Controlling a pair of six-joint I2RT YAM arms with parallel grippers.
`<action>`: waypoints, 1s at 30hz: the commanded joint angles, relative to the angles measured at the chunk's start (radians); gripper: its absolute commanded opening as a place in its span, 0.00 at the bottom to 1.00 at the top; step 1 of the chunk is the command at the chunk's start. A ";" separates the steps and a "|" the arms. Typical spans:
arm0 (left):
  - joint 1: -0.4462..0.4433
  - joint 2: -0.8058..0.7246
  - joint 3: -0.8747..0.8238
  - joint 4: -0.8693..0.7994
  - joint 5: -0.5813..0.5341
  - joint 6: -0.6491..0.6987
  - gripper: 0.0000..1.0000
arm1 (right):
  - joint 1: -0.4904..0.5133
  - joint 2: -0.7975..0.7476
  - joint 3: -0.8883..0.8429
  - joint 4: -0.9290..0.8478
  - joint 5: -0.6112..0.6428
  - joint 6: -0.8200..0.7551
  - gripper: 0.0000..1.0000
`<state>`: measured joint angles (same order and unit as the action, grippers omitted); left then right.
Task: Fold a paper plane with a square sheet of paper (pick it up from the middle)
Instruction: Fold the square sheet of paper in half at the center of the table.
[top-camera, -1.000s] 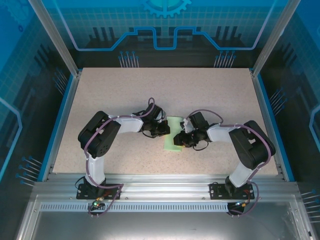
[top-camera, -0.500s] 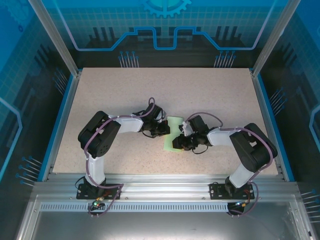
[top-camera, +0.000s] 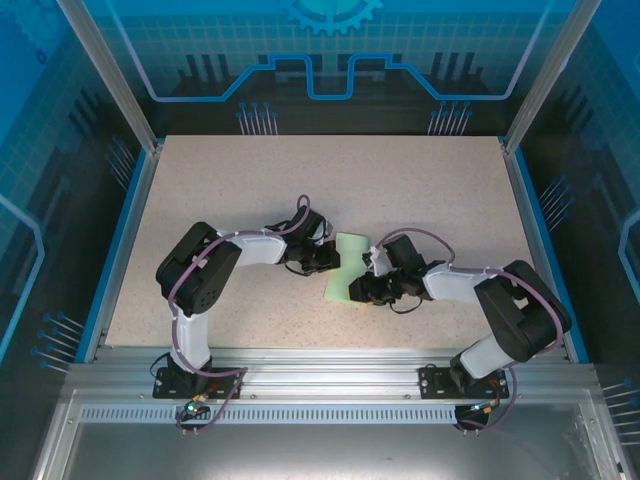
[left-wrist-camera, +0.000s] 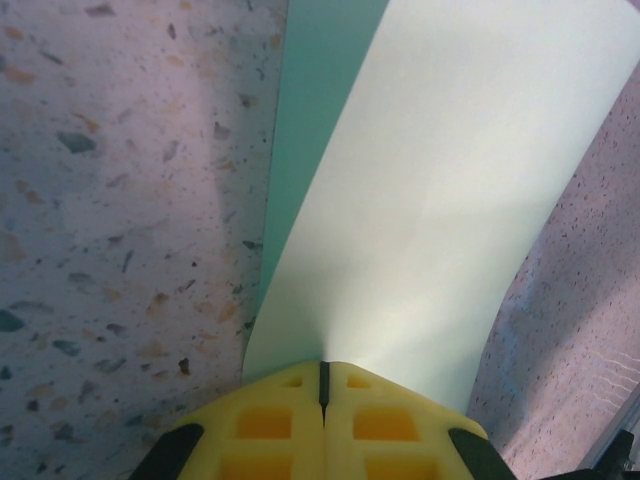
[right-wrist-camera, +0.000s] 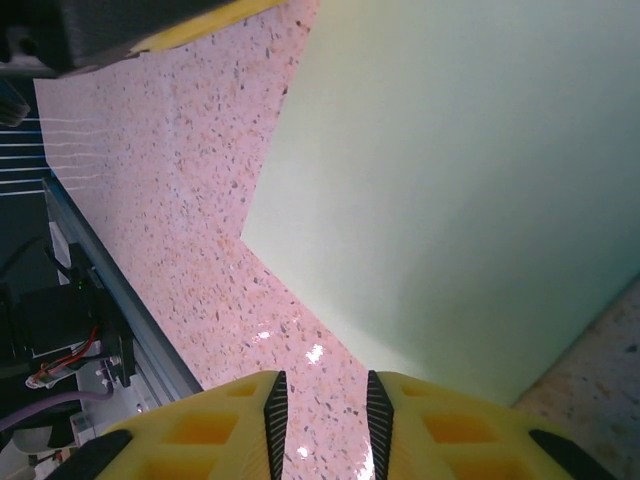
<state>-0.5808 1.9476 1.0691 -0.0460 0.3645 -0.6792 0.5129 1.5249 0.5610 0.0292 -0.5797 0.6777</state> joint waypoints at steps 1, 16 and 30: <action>-0.010 0.019 -0.012 -0.063 -0.008 0.013 0.00 | 0.021 0.024 -0.007 -0.049 0.017 0.000 0.30; -0.010 0.004 -0.011 -0.077 -0.001 0.023 0.00 | -0.048 -0.057 0.135 -0.242 0.097 -0.043 0.30; -0.011 0.011 -0.010 -0.071 0.002 0.018 0.00 | -0.183 0.204 0.300 -0.143 0.041 -0.058 0.30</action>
<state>-0.5808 1.9472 1.0691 -0.0463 0.3645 -0.6785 0.3515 1.6878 0.8593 -0.1135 -0.5079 0.6415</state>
